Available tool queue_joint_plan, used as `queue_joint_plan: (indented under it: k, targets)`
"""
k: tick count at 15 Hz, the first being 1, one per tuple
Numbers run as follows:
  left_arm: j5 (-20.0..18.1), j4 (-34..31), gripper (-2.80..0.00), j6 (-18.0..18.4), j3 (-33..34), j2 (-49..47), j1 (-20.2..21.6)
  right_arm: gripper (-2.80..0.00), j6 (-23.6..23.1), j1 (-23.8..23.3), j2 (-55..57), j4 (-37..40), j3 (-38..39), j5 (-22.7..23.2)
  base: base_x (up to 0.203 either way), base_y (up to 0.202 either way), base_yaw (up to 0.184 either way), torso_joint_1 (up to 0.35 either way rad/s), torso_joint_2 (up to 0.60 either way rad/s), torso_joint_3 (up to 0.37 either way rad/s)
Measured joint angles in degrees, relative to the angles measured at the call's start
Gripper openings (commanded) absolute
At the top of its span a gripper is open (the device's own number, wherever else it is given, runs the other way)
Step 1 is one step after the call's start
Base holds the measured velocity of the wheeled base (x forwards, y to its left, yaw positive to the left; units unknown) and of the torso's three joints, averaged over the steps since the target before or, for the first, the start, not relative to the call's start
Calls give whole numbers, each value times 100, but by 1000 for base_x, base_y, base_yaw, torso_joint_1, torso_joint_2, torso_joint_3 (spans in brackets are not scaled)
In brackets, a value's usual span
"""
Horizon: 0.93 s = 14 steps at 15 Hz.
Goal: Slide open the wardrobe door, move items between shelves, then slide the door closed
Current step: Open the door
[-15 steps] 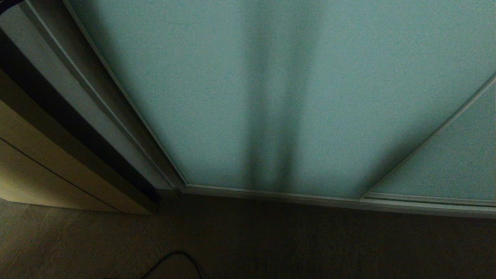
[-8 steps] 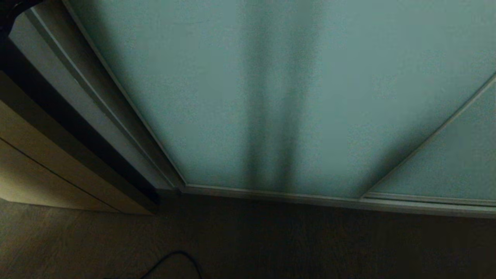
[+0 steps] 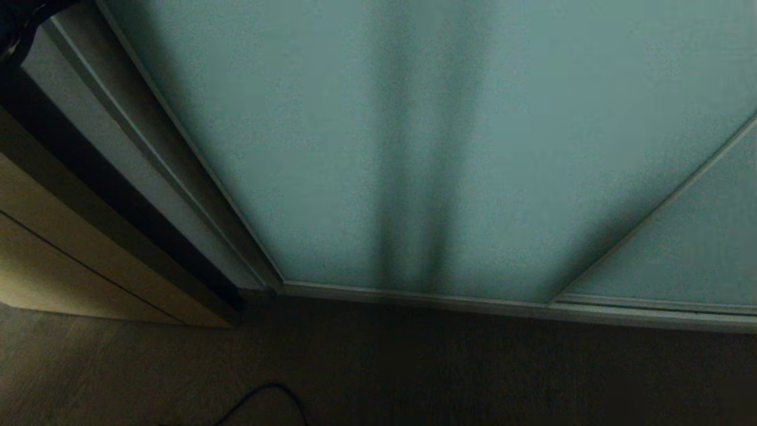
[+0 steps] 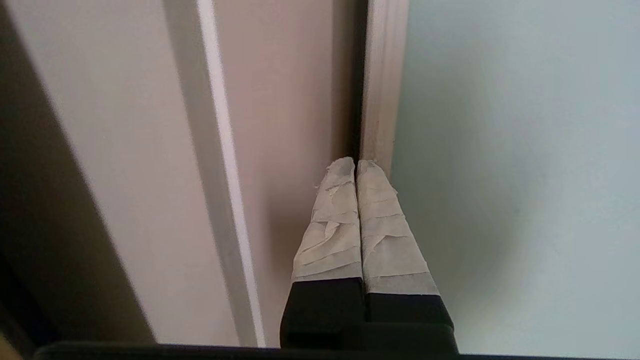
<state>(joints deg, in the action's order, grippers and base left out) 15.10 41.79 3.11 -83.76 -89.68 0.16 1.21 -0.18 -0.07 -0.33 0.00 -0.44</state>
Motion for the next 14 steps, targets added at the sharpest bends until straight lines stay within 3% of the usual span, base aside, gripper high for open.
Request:
queue_joint_plan:
  k: [14]
  targets:
    - [-94, 8, -280, -146, -295, -463, -94, -280, 2, 0, 0, 0, 0, 0, 0, 0, 0, 0, 0, 0]
